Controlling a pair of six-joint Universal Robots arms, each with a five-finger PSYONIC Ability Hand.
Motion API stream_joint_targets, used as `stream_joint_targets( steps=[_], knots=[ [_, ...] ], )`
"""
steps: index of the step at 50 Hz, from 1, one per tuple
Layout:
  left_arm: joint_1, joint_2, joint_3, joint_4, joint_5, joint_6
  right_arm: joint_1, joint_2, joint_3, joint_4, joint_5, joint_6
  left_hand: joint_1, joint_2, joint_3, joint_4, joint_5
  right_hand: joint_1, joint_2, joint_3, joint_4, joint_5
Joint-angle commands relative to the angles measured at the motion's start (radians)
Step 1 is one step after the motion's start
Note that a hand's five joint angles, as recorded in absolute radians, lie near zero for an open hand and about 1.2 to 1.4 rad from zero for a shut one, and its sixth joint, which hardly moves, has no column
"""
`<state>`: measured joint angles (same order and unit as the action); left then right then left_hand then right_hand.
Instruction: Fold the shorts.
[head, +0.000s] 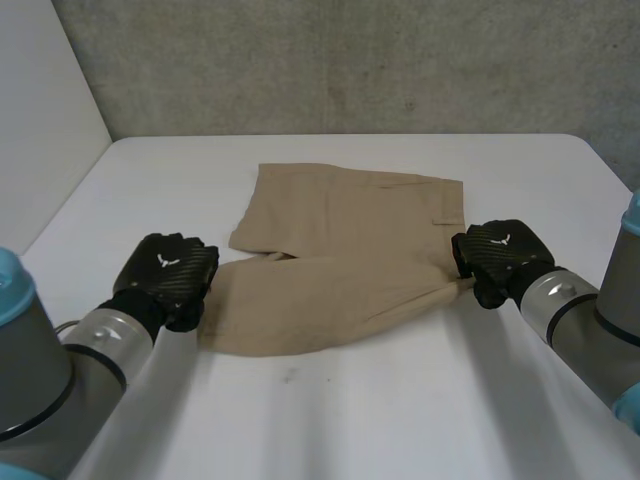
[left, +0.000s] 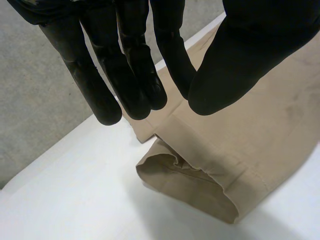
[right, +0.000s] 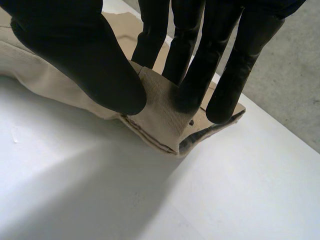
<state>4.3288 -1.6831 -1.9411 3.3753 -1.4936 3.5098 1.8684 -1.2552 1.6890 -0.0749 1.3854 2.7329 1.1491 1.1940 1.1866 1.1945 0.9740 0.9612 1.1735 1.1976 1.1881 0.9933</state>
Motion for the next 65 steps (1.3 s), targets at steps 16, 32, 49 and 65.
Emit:
stream_joint_targets(
  steps=[16, 32, 49, 65],
  knots=[
    [0.014, -0.251, 0.093, -0.017, 0.009, 0.001, 0.000, 0.000, 0.014, 0.015, -0.002, -0.032, -0.519, -0.564, -0.556, -0.564, -0.518, 0.435, 0.223, 0.199, 0.208, 0.228],
    [0.023, -0.348, 0.165, -0.017, 0.010, 0.001, 0.000, 0.002, 0.023, -0.005, 0.000, -0.032, -0.328, -0.373, -0.366, -0.374, -0.328, 0.435, 0.223, 0.199, 0.208, 0.228],
    [0.022, -0.375, 0.185, -0.019, 0.052, 0.006, 0.000, 0.013, 0.023, -0.006, 0.000, -0.033, 0.247, 0.202, 0.210, 0.202, 0.248, 0.435, 0.223, 0.199, 0.208, 0.228],
    [0.022, -0.270, 0.151, -0.016, 0.058, 0.001, 0.001, 0.013, 0.023, -0.006, 0.000, -0.033, -0.103, -0.148, -0.141, -0.149, -0.103, 0.435, 0.223, 0.199, 0.208, 0.228]
  ],
)
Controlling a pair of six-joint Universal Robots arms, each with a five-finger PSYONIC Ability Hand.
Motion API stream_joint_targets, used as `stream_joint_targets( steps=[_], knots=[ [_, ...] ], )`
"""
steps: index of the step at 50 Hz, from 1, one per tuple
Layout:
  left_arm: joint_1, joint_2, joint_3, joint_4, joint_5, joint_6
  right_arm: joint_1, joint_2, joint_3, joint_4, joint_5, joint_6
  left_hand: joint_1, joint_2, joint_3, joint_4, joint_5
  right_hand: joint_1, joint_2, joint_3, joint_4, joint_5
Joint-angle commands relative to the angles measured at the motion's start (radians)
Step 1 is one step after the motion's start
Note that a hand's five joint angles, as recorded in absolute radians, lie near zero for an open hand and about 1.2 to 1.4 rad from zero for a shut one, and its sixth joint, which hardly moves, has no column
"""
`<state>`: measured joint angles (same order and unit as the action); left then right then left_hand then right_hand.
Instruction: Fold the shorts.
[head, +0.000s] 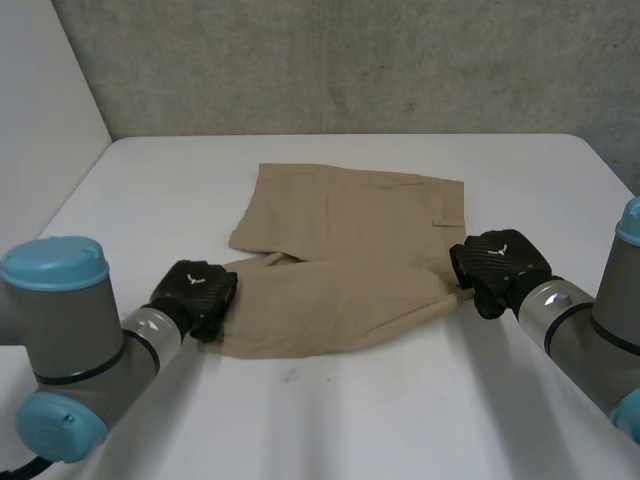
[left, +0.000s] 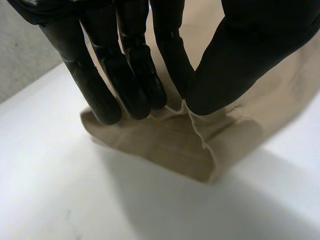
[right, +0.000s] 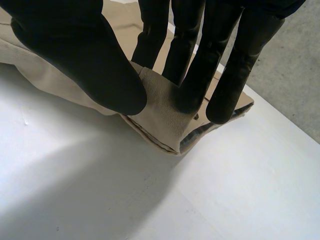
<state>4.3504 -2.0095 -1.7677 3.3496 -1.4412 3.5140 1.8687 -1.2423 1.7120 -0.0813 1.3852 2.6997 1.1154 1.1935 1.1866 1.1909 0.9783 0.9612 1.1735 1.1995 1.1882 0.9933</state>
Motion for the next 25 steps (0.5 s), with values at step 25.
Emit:
stream_joint_targets(
  steps=[25],
  knots=[
    [-0.003, -0.041, 0.017, 0.014, 0.002, 0.010, 0.000, 0.000, 0.000, -0.002, 0.000, 0.000, -0.406, -0.484, -0.477, -0.481, -0.443, 0.435, 0.223, 0.197, 0.208, 0.228]
  ],
)
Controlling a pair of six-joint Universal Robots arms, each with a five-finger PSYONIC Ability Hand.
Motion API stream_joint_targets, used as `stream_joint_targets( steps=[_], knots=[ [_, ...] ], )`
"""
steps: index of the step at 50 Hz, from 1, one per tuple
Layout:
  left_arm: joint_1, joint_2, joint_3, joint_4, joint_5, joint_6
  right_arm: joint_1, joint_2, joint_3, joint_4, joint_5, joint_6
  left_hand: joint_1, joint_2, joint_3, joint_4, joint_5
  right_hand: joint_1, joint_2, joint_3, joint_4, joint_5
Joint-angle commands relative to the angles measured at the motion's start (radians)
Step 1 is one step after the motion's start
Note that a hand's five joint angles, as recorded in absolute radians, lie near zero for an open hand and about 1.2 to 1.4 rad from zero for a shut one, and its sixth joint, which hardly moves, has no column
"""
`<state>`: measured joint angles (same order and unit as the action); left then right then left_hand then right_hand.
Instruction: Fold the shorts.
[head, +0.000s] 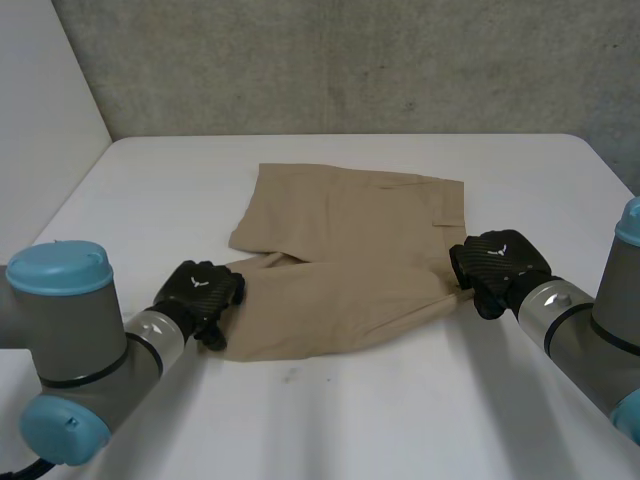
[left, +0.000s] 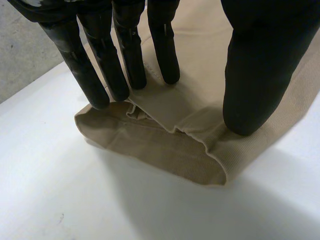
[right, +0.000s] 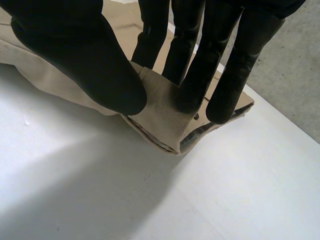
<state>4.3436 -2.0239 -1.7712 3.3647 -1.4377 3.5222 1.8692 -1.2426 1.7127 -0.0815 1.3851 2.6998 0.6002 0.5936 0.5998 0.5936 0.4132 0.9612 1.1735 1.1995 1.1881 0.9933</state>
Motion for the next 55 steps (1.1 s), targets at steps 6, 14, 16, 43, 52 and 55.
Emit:
stream_joint_targets(
  steps=[6, 14, 16, 43, 52, 55],
  knots=[
    [0.005, -0.042, 0.027, -0.001, -0.001, 0.001, -0.001, 0.002, -0.001, -0.001, 0.000, 0.000, 0.238, 0.245, 0.239, 0.245, 0.251, 0.435, 0.223, 0.197, 0.208, 0.228],
    [0.004, -0.044, 0.027, -0.001, 0.002, 0.000, -0.001, 0.002, -0.001, -0.001, 0.000, 0.000, 0.400, 0.406, 0.400, 0.406, 0.412, 0.435, 0.223, 0.197, 0.208, 0.228],
    [0.005, -0.044, 0.027, -0.002, 0.002, -0.002, -0.001, 0.002, -0.001, -0.001, 0.000, 0.000, 0.429, 0.436, 0.430, 0.436, 0.442, 0.435, 0.223, 0.197, 0.208, 0.228],
    [0.007, 0.063, -0.040, -0.011, -0.001, -0.012, 0.001, -0.003, -0.002, 0.008, -0.005, -0.002, 0.796, 0.803, 0.796, 0.803, 0.809, 0.435, 0.223, 0.197, 0.208, 0.228],
    [0.002, 0.060, -0.044, -0.013, 0.002, -0.011, 0.002, 0.000, 0.002, 0.005, -0.003, -0.006, 0.380, 0.386, 0.380, 0.386, 0.392, 0.435, 0.223, 0.197, 0.208, 0.228],
    [0.001, 0.059, -0.044, -0.011, -0.003, -0.009, 0.001, 0.000, 0.002, 0.005, -0.003, -0.006, 0.274, 0.280, 0.274, 0.280, 0.286, 0.435, 0.223, 0.197, 0.208, 0.228]
  ],
)
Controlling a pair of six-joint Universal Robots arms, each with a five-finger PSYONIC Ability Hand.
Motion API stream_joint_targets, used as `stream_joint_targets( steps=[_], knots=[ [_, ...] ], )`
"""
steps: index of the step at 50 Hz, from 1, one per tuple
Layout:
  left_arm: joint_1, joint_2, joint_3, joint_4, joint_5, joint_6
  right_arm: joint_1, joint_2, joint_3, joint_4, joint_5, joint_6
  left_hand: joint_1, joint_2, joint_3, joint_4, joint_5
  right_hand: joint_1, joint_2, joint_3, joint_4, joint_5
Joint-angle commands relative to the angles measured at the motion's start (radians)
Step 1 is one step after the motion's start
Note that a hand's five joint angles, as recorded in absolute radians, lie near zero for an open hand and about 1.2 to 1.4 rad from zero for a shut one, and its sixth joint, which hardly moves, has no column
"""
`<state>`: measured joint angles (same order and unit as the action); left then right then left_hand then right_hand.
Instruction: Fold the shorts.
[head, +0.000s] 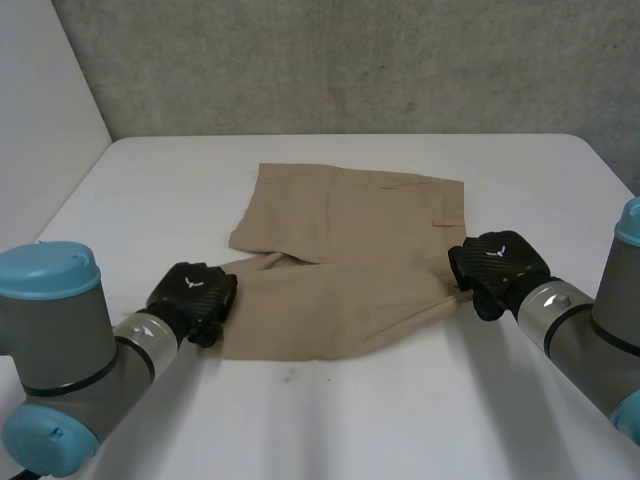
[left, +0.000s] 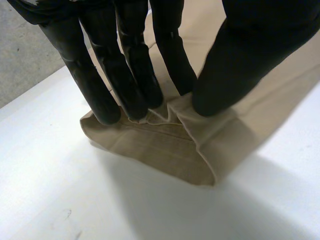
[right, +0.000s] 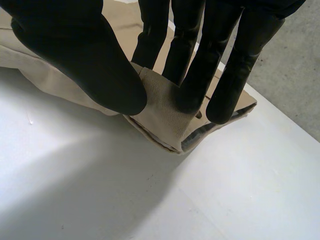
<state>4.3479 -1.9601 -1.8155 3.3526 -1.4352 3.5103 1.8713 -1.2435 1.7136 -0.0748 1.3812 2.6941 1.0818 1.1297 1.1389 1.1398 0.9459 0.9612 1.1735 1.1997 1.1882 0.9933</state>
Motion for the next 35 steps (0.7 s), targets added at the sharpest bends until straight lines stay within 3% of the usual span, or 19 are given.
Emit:
stream_joint_targets(
  steps=[1, 15, 20, 26, 34, 35],
  knots=[
    [-0.004, -0.006, 0.001, 0.001, -0.007, 0.003, -0.001, 0.001, 0.001, -0.003, 0.001, 0.000, -0.211, -0.259, -0.268, -0.269, -0.249, 0.435, 0.223, 0.197, 0.208, 0.228],
    [0.002, -0.013, 0.002, 0.004, -0.007, 0.006, -0.001, 0.001, 0.003, -0.005, 0.001, 0.000, -0.234, -0.282, -0.291, -0.292, -0.273, 0.435, 0.223, 0.197, 0.208, 0.228],
    [0.001, -0.054, 0.008, 0.008, -0.007, 0.013, 0.000, 0.001, 0.003, -0.005, 0.001, 0.000, -0.410, -0.458, -0.467, -0.468, -0.449, 0.435, 0.223, 0.197, 0.208, 0.228],
    [-0.001, -0.082, 0.022, 0.008, -0.007, 0.013, -0.001, 0.001, 0.003, -0.006, 0.001, -0.002, -0.410, -0.458, -0.467, -0.468, -0.449, 0.435, 0.223, 0.197, 0.208, 0.228],
    [-0.001, -0.080, 0.035, 0.008, -0.005, 0.012, -0.003, 0.002, 0.003, -0.006, 0.001, -0.002, -0.117, -0.165, -0.174, -0.175, -0.155, 0.435, 0.223, 0.197, 0.208, 0.228],
    [-0.001, -0.080, 0.035, 0.008, -0.007, 0.010, -0.001, 0.002, 0.003, -0.006, 0.001, -0.002, 0.034, -0.014, -0.023, -0.024, -0.004, 0.435, 0.223, 0.197, 0.208, 0.228]
  ],
)
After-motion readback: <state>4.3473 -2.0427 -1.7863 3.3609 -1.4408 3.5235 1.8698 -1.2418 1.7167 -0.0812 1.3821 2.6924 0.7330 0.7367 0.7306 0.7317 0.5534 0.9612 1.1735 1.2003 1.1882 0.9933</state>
